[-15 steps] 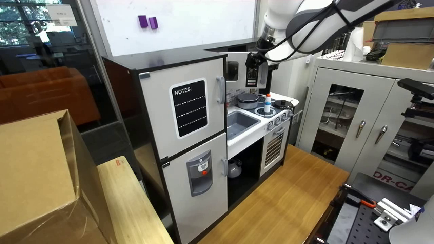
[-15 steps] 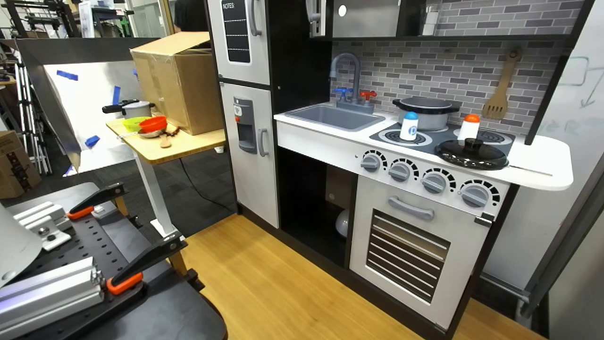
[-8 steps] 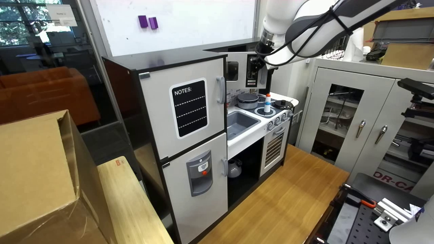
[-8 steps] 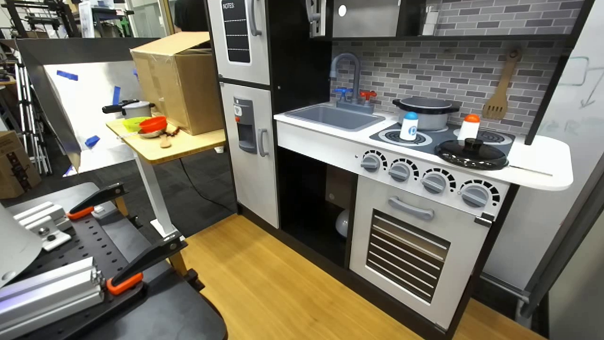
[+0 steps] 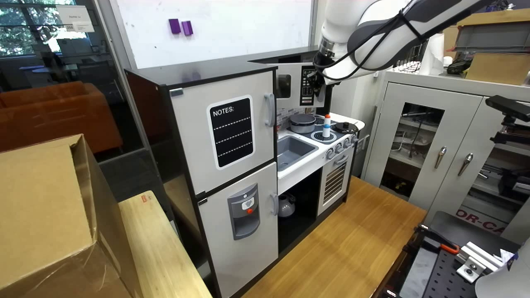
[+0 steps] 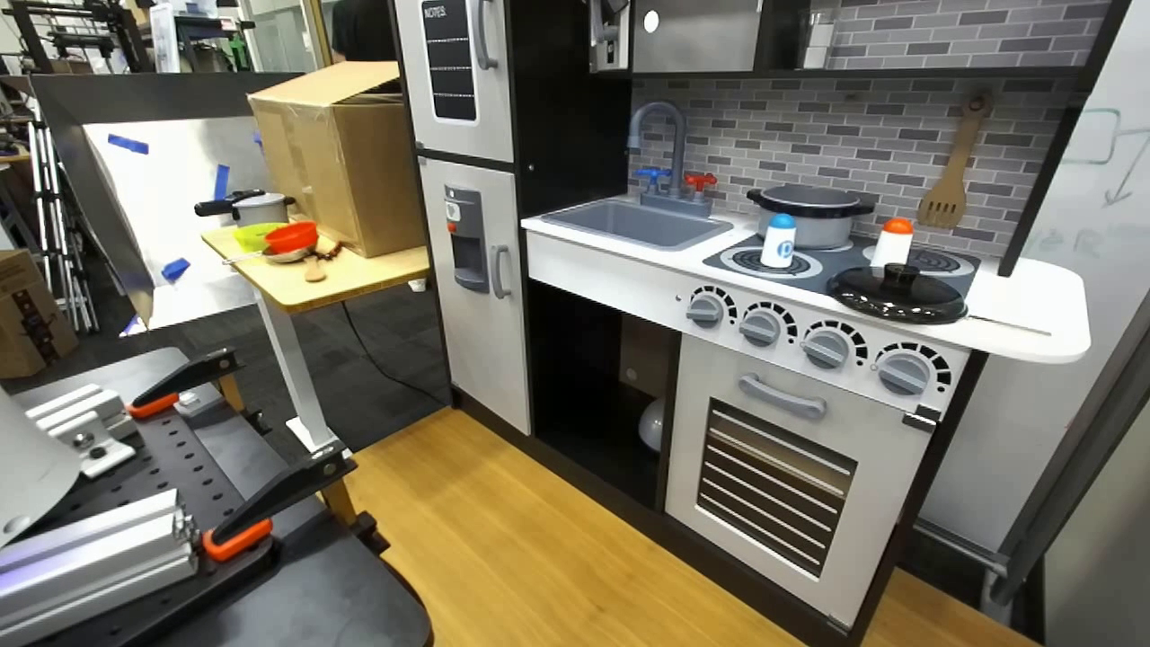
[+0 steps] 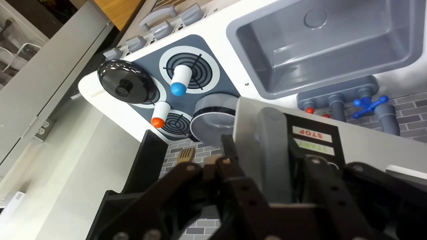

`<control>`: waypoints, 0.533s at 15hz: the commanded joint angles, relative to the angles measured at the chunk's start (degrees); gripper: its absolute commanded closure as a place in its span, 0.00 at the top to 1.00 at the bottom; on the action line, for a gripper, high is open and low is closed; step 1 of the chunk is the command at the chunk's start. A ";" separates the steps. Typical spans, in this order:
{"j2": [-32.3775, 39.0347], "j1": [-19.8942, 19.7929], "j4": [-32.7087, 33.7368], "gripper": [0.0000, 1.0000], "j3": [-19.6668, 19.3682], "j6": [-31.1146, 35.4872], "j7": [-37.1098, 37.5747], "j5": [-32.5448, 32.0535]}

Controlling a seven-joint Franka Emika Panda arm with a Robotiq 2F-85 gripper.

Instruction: Close the microwave door

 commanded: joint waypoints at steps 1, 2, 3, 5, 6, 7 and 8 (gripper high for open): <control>1.47 1.47 1.64 0.17 -1.23 -0.58 -0.30 -0.37; 1.57 1.58 1.72 0.18 -1.37 -0.53 -0.50 -0.16; 1.60 1.67 1.75 0.18 -1.48 -0.53 -0.62 0.00; 1.65 1.81 1.81 0.18 -1.70 -0.51 -0.72 0.08; 1.67 1.85 1.85 0.18 -1.80 -0.52 -0.72 0.12; 1.67 1.89 1.87 0.21 -1.90 -0.54 -0.71 0.09; 1.65 1.89 1.87 0.43 -1.98 -0.57 -0.63 -0.07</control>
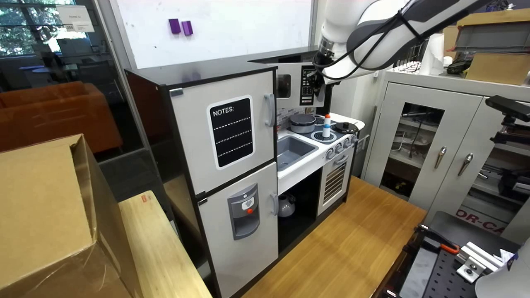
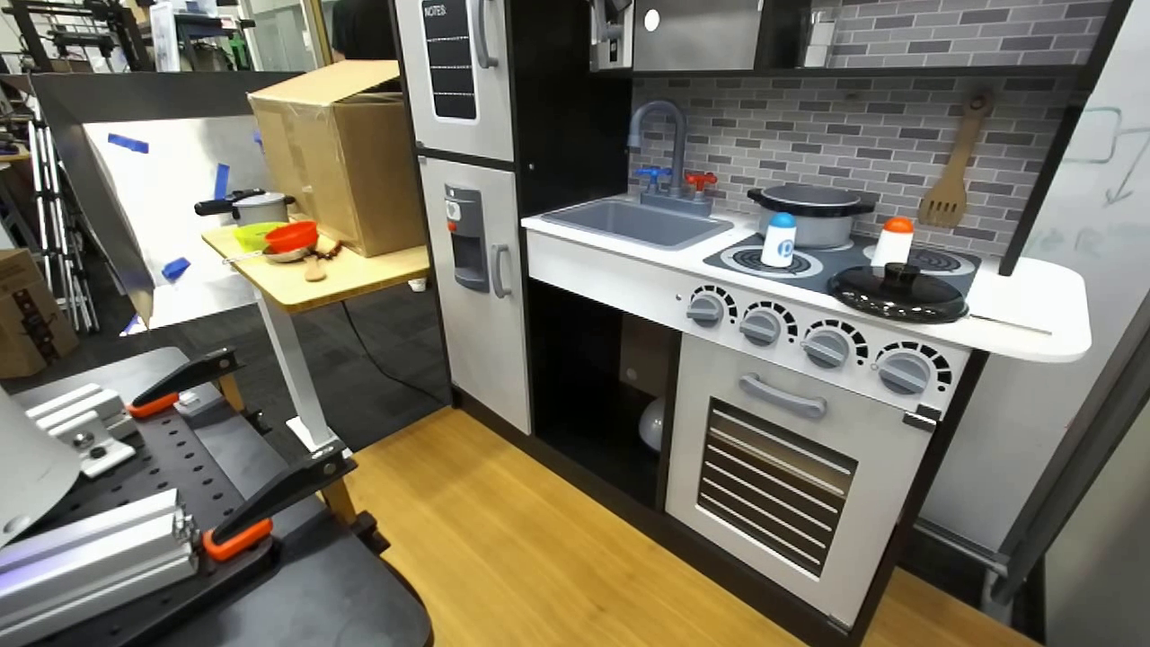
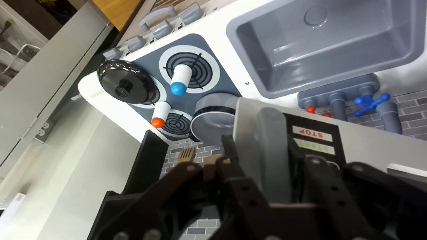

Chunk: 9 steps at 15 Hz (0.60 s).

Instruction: Close the microwave door

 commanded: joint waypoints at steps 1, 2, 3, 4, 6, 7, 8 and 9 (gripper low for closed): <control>1.20 1.17 1.41 0.56 -1.08 -0.55 -0.80 -0.15; 1.13 1.12 1.37 0.68 -1.05 -0.44 -0.51 -0.65; 1.11 1.12 1.36 0.75 -1.05 -0.36 -0.47 -0.82; 1.11 1.18 1.40 0.81 -1.06 -0.49 -0.59 -0.64; 1.06 1.20 1.41 0.95 -1.06 -0.57 -0.63 -0.63; 1.04 1.23 1.41 0.99 -1.06 -0.72 -0.72 -0.51; 0.98 1.27 1.38 1.00 -1.06 -0.81 -0.81 -0.40; 0.93 1.31 1.36 1.00 -1.04 -0.95 -0.87 -0.31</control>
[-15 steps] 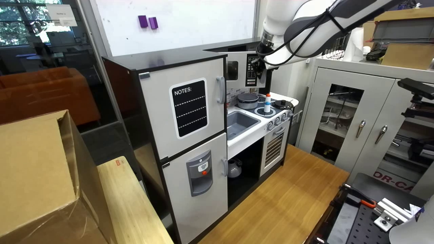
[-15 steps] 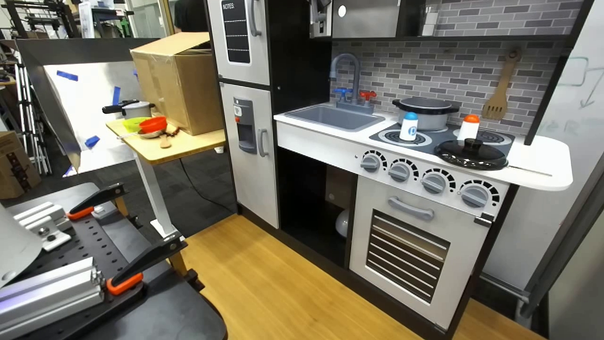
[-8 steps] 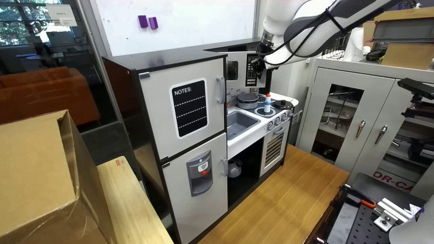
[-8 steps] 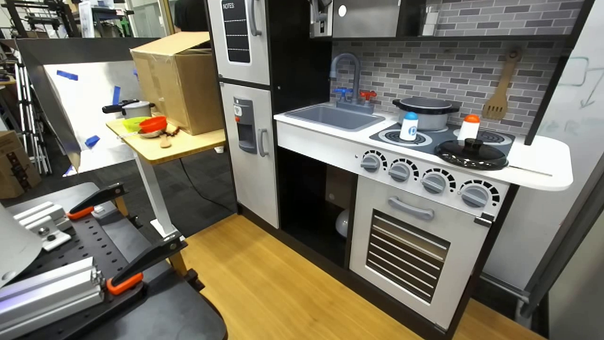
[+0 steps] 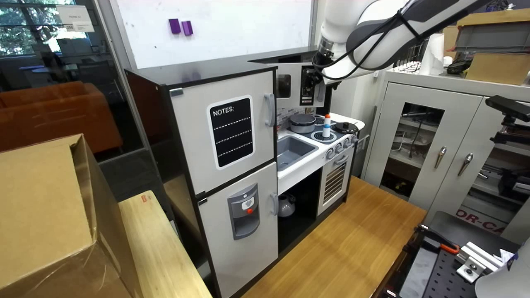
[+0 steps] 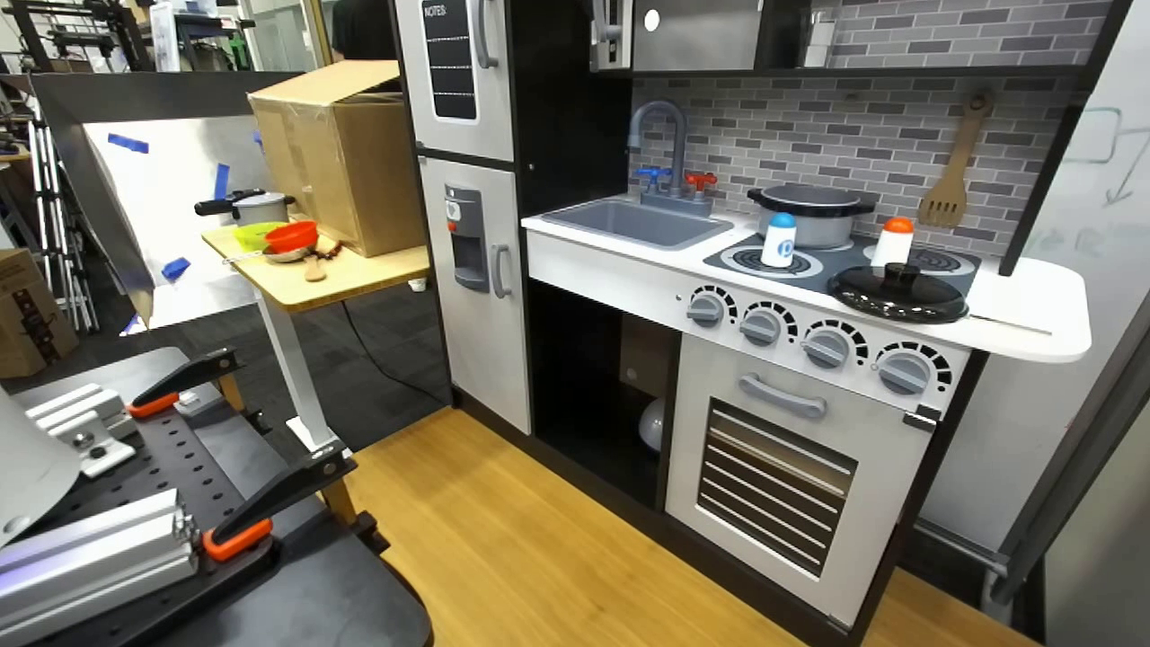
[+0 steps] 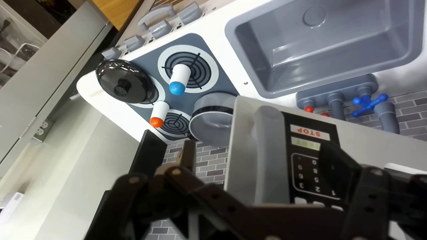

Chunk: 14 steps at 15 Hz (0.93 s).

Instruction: Close the microwave door

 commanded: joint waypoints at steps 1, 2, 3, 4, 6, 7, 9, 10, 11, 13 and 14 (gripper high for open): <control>0.73 1.21 1.20 1.00 -0.94 -1.12 -0.95 0.15; 0.64 1.35 1.15 1.00 -0.86 -1.32 -0.87 0.38; 0.53 1.52 1.05 1.00 -0.76 -1.58 -0.69 0.60; 0.46 1.65 1.01 1.00 -0.67 -1.96 -0.47 0.54; 0.14 2.01 0.94 1.00 -0.38 -3.39 0.65 0.39; 0.10 2.21 1.03 1.00 -0.28 -4.19 1.16 0.35; 0.33 2.59 1.40 1.00 -0.22 -5.66 2.19 -0.15; 0.47 2.70 1.60 1.00 -0.24 -6.04 2.62 -0.34; 0.63 2.80 1.88 1.00 -0.27 -6.53 2.99 -0.52; 0.91 2.88 2.39 1.00 -0.32 -7.09 3.45 -0.76; 1.12 2.89 2.59 1.00 -0.39 -7.04 3.47 -0.65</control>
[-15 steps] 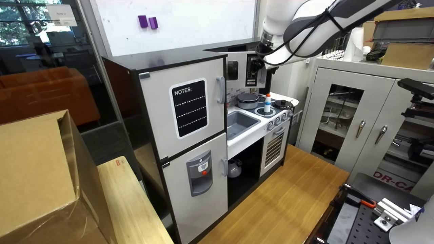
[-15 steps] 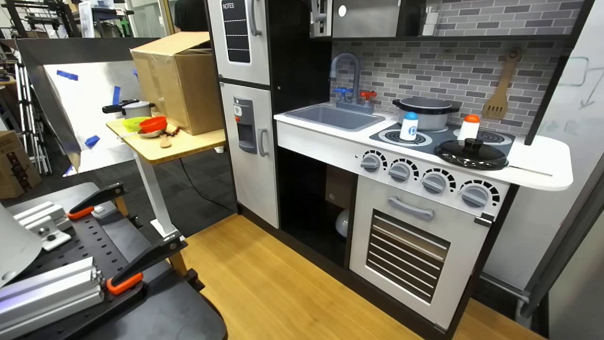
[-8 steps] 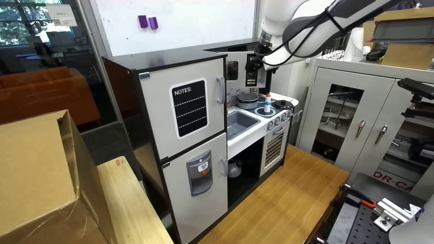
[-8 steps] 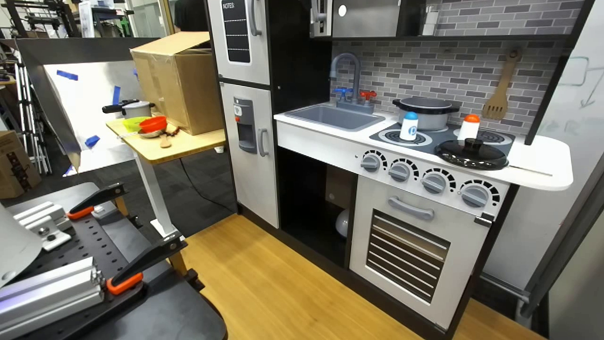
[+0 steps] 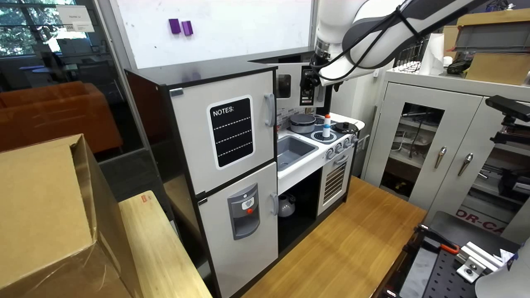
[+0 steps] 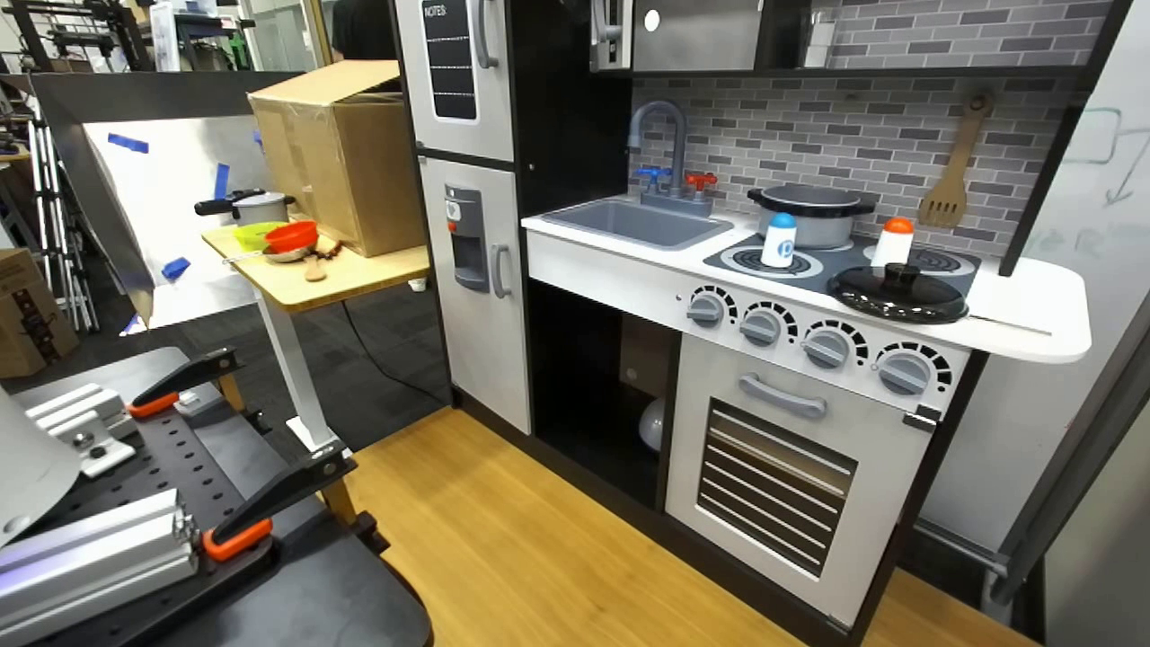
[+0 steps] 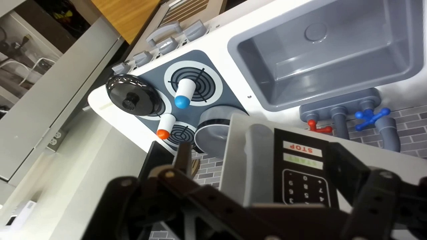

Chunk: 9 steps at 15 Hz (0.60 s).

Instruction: Close the microwave door

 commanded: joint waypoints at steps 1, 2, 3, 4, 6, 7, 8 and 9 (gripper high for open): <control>1.26 0.66 2.00 0.84 -0.48 -2.06 1.11 -0.48; 1.37 0.71 2.12 0.74 -0.52 -2.17 0.92 -0.21; 1.41 0.72 2.17 0.68 -0.53 -2.15 0.90 -0.27; 1.47 0.76 2.23 0.60 -0.53 -2.26 0.86 -0.22; 1.58 0.87 2.31 0.46 -0.49 -2.49 0.77 -0.24; 1.63 0.93 2.31 0.40 -0.49 -2.55 0.72 -0.24; 1.69 0.99 2.28 0.32 -0.52 -2.54 0.66 -0.23; 1.77 1.06 2.26 0.26 -0.57 -2.60 0.53 -0.14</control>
